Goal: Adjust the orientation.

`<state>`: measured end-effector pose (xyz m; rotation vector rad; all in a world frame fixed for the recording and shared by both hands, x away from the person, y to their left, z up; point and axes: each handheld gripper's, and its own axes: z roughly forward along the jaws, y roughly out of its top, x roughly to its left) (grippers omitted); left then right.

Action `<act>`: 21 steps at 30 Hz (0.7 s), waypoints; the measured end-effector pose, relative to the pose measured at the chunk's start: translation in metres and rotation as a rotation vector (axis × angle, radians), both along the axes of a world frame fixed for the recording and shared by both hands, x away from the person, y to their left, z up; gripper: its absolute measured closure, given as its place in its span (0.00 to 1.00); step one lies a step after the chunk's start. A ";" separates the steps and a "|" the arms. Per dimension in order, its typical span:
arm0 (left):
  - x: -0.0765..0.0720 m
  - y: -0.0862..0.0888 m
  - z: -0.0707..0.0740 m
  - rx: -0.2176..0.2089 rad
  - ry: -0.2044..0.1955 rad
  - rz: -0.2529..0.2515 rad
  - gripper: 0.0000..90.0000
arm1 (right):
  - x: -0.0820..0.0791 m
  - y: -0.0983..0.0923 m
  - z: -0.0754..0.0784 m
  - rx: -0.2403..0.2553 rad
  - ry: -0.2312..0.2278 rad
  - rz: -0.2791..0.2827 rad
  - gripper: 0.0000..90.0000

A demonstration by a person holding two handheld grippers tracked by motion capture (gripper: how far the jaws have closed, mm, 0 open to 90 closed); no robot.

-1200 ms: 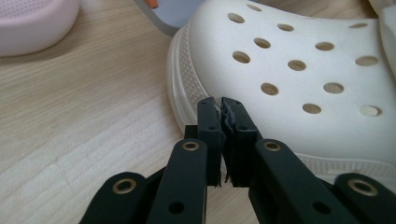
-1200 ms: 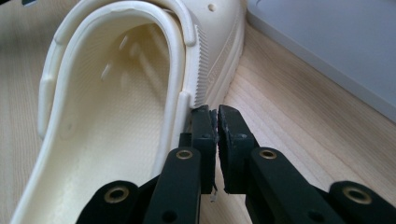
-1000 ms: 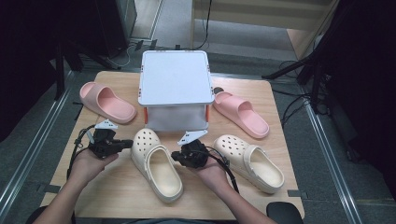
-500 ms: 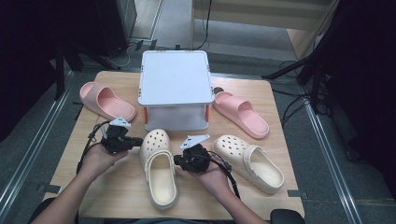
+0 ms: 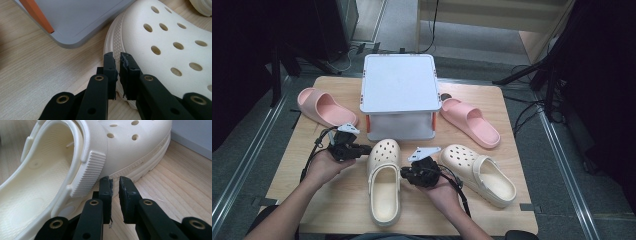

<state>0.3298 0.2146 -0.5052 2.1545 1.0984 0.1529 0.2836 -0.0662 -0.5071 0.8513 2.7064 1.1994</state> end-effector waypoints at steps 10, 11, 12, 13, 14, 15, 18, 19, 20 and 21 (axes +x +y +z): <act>-0.002 0.010 0.014 -0.024 0.005 0.014 0.81 | 0.002 -0.008 0.006 0.033 -0.035 -0.017 0.78; -0.002 0.010 0.014 -0.024 0.005 0.014 0.79 | 0.002 -0.008 0.006 0.033 -0.035 -0.017 0.78; -0.004 0.012 0.018 -0.043 0.010 0.014 0.79 | 0.003 -0.011 0.009 0.043 -0.034 -0.038 0.76; -0.004 0.012 0.018 -0.043 0.010 0.014 0.78 | 0.003 -0.011 0.009 0.043 -0.034 -0.038 0.76; -0.007 0.012 0.023 -0.056 0.010 0.015 0.76 | 0.003 -0.013 0.013 0.062 -0.024 -0.054 0.74; -0.007 0.012 0.023 -0.056 0.010 0.015 0.75 | 0.003 -0.013 0.013 0.062 -0.024 -0.054 0.74; -0.010 0.011 0.035 -0.058 0.000 -0.002 0.72 | 0.000 -0.018 0.020 0.086 -0.023 -0.076 0.71; -0.010 0.011 0.035 -0.058 0.000 -0.002 0.71 | 0.000 -0.018 0.020 0.086 -0.023 -0.076 0.71; -0.011 0.010 0.039 -0.060 -0.002 -0.006 0.70 | -0.002 -0.021 0.025 0.107 -0.018 -0.090 0.68; -0.011 0.010 0.041 -0.059 -0.008 -0.011 0.70 | -0.002 -0.021 0.025 0.107 -0.018 -0.090 0.68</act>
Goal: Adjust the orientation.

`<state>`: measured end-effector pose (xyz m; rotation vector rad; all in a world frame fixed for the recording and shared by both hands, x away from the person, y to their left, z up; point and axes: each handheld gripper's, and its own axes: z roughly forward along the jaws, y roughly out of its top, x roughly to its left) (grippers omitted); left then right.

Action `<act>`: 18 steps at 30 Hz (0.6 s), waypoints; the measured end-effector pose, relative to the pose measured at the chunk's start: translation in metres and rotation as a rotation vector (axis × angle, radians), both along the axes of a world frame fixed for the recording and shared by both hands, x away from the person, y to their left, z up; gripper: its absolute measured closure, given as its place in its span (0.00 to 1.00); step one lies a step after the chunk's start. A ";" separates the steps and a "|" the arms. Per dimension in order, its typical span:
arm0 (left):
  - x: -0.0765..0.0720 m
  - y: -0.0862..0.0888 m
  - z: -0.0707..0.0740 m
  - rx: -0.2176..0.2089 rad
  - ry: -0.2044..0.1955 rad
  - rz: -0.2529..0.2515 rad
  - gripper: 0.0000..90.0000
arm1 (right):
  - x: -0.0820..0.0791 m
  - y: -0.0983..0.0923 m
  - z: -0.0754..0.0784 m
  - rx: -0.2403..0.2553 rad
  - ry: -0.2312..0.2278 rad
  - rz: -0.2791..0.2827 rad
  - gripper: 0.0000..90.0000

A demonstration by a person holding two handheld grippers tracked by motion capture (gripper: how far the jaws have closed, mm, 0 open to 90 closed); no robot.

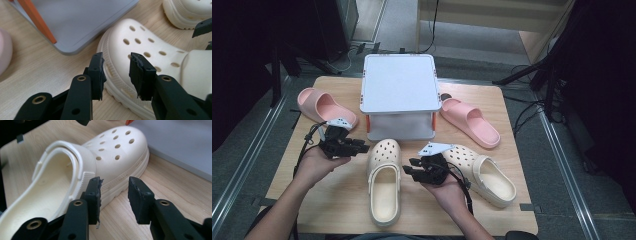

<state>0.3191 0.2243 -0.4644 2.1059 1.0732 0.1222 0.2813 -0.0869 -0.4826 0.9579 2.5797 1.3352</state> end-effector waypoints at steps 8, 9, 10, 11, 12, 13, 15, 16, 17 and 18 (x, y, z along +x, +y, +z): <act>0.006 -0.002 0.032 -0.034 -0.044 -0.019 0.70 | -0.017 0.000 0.013 0.015 0.007 -0.060 0.60; 0.007 -0.002 0.036 -0.043 -0.046 -0.017 0.71 | -0.019 0.001 0.014 0.014 0.006 -0.061 0.60; 0.007 -0.002 0.036 -0.043 -0.046 -0.017 0.72 | -0.019 0.001 0.014 0.014 0.006 -0.061 0.60; 0.009 -0.002 0.041 -0.040 -0.053 -0.019 0.72 | -0.021 0.002 0.014 0.014 0.006 -0.059 0.59; 0.010 -0.003 0.045 -0.040 -0.055 -0.024 0.73 | -0.026 0.006 0.015 0.012 0.007 -0.059 0.58; 0.011 -0.003 0.049 -0.043 -0.057 -0.028 0.73 | -0.026 0.006 0.015 0.012 0.007 -0.059 0.58; 0.013 -0.005 0.059 -0.040 -0.062 -0.038 0.76 | -0.031 0.011 0.016 0.006 0.003 -0.060 0.56; 0.013 -0.005 0.059 -0.040 -0.062 -0.038 0.77 | -0.031 0.011 0.016 0.006 0.003 -0.060 0.56; 0.015 -0.007 0.065 -0.039 -0.064 -0.045 0.78 | -0.033 0.013 0.016 0.010 0.007 -0.066 0.55; 0.015 -0.007 0.065 -0.039 -0.064 -0.045 0.78 | -0.033 0.013 0.016 0.010 0.007 -0.066 0.55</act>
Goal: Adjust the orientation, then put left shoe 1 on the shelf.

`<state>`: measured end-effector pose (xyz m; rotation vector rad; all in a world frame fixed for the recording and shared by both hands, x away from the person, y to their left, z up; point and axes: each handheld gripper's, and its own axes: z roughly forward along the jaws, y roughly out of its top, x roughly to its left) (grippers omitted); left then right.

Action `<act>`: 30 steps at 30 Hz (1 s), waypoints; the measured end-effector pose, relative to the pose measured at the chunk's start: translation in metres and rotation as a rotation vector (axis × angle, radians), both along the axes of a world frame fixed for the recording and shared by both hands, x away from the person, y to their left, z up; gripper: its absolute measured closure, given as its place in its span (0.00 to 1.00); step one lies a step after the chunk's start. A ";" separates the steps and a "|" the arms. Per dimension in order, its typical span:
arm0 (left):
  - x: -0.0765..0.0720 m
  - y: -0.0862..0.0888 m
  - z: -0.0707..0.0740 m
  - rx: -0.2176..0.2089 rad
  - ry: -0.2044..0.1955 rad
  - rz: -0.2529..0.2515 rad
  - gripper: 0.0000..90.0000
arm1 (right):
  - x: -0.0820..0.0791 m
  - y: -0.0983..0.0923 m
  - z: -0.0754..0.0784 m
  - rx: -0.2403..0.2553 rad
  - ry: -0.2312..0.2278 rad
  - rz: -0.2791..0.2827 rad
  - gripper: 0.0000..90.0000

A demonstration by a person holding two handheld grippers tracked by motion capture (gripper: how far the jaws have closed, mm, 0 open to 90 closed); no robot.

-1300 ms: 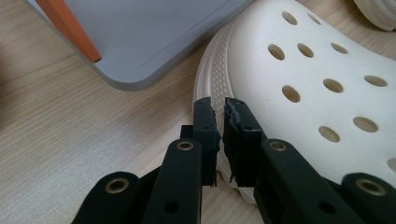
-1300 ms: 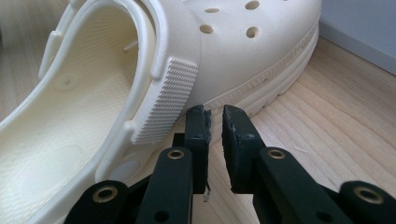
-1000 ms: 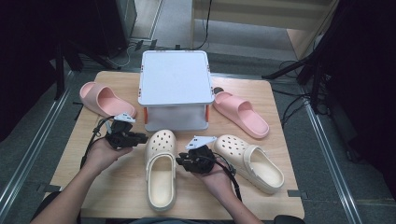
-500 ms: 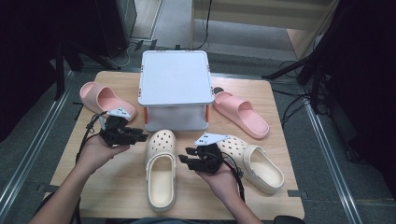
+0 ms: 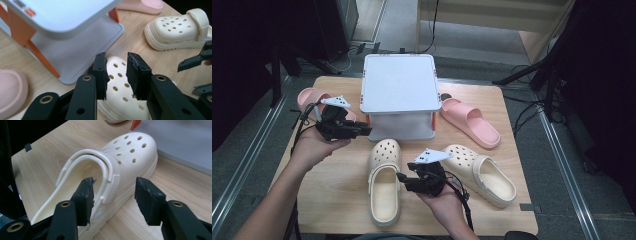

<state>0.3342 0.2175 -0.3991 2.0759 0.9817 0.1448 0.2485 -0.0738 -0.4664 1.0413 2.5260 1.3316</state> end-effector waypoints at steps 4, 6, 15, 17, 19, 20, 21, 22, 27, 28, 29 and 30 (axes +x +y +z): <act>0.006 -0.002 0.010 0.001 -0.007 -0.006 0.81 | -0.001 0.002 0.000 -0.004 0.008 -0.006 0.53; 0.013 -0.005 0.017 0.005 -0.013 -0.006 0.83 | -0.001 0.004 -0.001 0.003 0.015 -0.014 0.51; 0.044 -0.007 0.035 0.013 -0.027 0.030 0.87 | -0.004 0.016 -0.006 -0.003 0.012 -0.005 0.49; 0.050 -0.005 0.034 0.016 -0.040 0.046 0.89 | -0.003 0.021 -0.009 -0.014 0.011 -0.015 0.49; 0.055 -0.002 0.032 0.014 -0.031 0.058 0.90 | 0.000 0.025 -0.014 -0.024 0.021 -0.024 0.49; 0.056 -0.001 0.030 0.019 -0.030 0.062 0.90 | 0.001 0.027 -0.015 -0.022 0.025 -0.023 0.50; 0.057 0.000 0.029 0.027 -0.028 0.066 0.90 | 0.002 0.028 -0.017 -0.018 0.022 -0.021 0.52; 0.058 0.001 0.028 0.030 -0.028 0.067 0.90 | 0.002 0.030 -0.020 -0.016 0.017 -0.017 0.52; 0.061 0.003 0.023 0.039 -0.026 0.063 0.90 | 0.005 0.041 -0.028 -0.072 -0.023 -0.050 0.52; 0.062 0.004 0.022 0.036 -0.025 0.063 0.90 | 0.006 0.042 -0.029 -0.082 -0.027 -0.061 0.52; 0.062 0.004 0.022 0.036 -0.025 0.063 0.90 | 0.006 0.042 -0.029 -0.082 -0.027 -0.061 0.52; 0.062 0.004 0.022 0.034 -0.029 0.064 0.90 | 0.007 0.043 -0.030 -0.087 -0.025 -0.070 0.53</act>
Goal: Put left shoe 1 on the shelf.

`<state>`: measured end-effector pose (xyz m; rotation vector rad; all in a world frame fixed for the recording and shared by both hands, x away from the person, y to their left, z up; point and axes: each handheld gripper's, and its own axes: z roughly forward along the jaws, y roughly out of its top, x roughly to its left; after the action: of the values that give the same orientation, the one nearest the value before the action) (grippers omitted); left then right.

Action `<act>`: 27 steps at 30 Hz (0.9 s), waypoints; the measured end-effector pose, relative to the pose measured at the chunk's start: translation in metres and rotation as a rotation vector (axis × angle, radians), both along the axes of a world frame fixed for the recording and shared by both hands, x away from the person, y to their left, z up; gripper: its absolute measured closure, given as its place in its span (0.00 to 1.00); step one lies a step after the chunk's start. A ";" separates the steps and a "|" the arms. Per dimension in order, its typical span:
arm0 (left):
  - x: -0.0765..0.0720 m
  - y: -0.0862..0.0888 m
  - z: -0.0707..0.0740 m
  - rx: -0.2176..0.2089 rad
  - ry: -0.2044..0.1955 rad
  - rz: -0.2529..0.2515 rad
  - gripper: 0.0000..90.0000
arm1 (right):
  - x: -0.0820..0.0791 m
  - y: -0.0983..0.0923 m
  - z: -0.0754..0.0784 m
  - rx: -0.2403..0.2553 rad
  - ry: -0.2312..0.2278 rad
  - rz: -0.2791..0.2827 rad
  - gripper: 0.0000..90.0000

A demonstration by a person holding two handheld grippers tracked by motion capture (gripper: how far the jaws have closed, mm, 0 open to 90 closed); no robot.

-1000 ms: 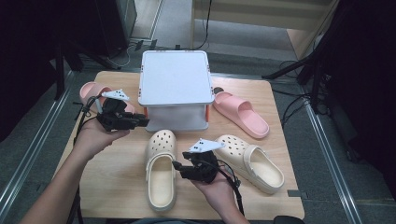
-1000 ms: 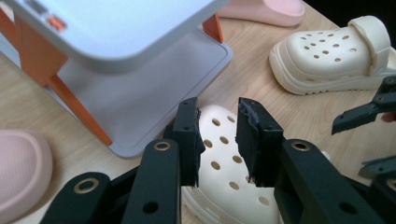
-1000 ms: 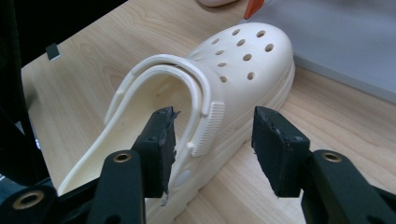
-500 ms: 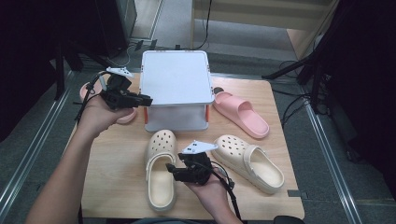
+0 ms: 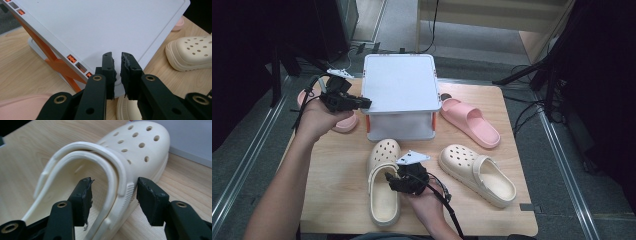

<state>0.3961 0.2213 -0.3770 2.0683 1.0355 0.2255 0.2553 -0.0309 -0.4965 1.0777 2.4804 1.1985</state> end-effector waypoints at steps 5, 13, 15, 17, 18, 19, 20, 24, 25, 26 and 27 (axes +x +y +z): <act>0.001 0.000 -0.001 -0.001 -0.011 -0.002 0.91 | 0.006 -0.002 -0.003 0.007 0.026 -0.029 0.61; 0.000 -0.001 -0.002 -0.002 -0.023 -0.004 0.91 | 0.008 -0.009 0.003 0.009 -0.033 -0.075 0.86; 0.000 0.000 -0.002 -0.003 -0.023 -0.003 0.91 | 0.011 -0.008 0.005 0.000 -0.040 -0.071 0.86; 0.000 0.000 -0.002 -0.008 -0.021 -0.003 0.91 | 0.015 -0.009 0.007 0.014 -0.024 -0.073 0.86; 0.000 0.000 -0.003 -0.011 -0.021 -0.003 0.91 | 0.019 -0.009 0.010 0.025 -0.022 -0.080 0.86; 0.000 0.000 -0.003 -0.014 -0.020 -0.002 0.91 | 0.019 -0.009 0.010 0.025 -0.022 -0.080 0.86; 0.000 0.001 -0.003 -0.019 -0.021 -0.001 0.91 | 0.025 -0.008 0.016 0.028 -0.039 -0.089 0.86; -0.001 0.001 -0.004 -0.018 -0.031 -0.006 0.91 | 0.043 -0.005 0.024 0.016 -0.070 -0.129 0.86; -0.001 0.001 -0.004 -0.014 -0.033 -0.007 0.91 | 0.048 -0.004 0.025 0.014 -0.076 -0.140 0.86; -0.001 0.001 -0.004 -0.013 -0.035 -0.009 0.91 | 0.054 -0.003 0.026 0.012 -0.076 -0.154 0.86; -0.001 0.001 -0.004 -0.013 -0.035 -0.011 0.91 | 0.060 -0.001 0.026 0.014 -0.078 -0.169 0.86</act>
<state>0.3951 0.2227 -0.3810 2.0509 1.0020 0.2480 0.3153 -0.0319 -0.4706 1.1932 2.2756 1.1863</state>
